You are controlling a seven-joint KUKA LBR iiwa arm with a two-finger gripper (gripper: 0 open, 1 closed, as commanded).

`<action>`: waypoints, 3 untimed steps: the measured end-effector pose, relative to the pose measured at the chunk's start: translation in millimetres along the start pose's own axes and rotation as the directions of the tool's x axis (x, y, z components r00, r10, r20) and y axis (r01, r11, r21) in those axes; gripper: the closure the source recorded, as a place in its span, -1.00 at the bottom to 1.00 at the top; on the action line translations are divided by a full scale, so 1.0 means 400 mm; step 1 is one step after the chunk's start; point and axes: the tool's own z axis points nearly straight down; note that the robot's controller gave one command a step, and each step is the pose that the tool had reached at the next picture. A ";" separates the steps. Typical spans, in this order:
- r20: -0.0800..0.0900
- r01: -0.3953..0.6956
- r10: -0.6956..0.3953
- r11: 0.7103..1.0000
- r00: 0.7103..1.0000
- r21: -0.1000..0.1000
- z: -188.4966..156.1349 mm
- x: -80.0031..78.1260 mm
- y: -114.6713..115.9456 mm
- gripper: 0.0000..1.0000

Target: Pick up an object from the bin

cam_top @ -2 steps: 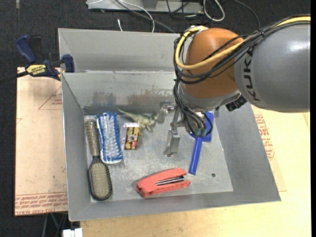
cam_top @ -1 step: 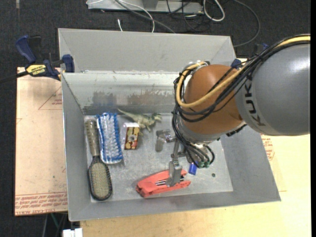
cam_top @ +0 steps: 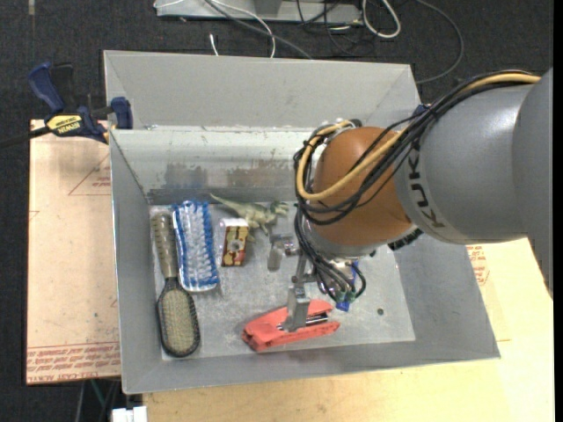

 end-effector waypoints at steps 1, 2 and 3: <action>-0.003 0.201 -0.201 0.980 0.980 -0.002 0.048 0.051 -0.004 -1.00; 0.006 0.221 -0.221 0.975 0.975 -0.001 0.161 0.041 0.025 -1.00; 0.002 0.174 -0.174 0.985 0.985 -0.002 0.144 0.044 -0.012 1.00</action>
Offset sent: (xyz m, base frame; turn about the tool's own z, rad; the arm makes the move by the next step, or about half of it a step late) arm -0.0180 0.0081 -0.0641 -0.2229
